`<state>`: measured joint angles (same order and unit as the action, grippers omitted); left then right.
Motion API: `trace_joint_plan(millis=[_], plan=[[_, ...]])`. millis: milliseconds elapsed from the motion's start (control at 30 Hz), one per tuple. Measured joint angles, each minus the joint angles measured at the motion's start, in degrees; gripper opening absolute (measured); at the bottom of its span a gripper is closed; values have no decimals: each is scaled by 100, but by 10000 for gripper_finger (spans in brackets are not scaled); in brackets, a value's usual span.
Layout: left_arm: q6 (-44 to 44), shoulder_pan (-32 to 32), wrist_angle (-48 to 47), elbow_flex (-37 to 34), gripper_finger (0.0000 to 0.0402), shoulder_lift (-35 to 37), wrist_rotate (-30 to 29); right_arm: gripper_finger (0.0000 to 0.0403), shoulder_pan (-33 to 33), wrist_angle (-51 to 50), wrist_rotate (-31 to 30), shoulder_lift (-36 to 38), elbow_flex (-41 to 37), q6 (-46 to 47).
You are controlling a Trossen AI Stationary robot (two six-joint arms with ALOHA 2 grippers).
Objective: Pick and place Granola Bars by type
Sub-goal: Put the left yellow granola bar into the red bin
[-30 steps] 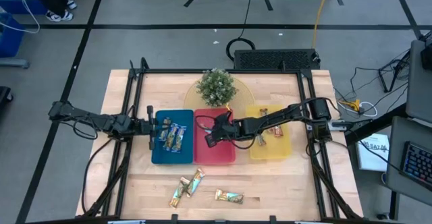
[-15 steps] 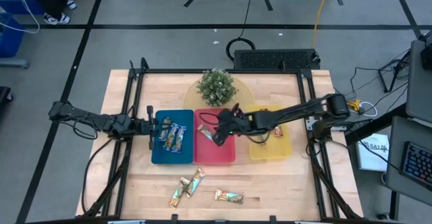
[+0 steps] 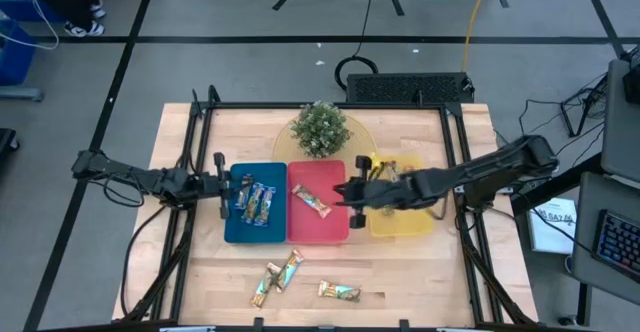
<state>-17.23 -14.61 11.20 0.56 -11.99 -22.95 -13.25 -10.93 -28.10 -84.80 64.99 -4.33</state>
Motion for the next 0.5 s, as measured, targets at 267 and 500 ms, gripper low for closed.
trace_joint_plan(millis=[267, 500], plan=[[622, 0, 207, 0, 42, 0, 3, 1, 397, 2121, 895, 1319, -2300, -1532], [716, 0, 375, 0, 42, 0, 2, 0, 694, 2541, 752, 2990, -3458, -1381]])
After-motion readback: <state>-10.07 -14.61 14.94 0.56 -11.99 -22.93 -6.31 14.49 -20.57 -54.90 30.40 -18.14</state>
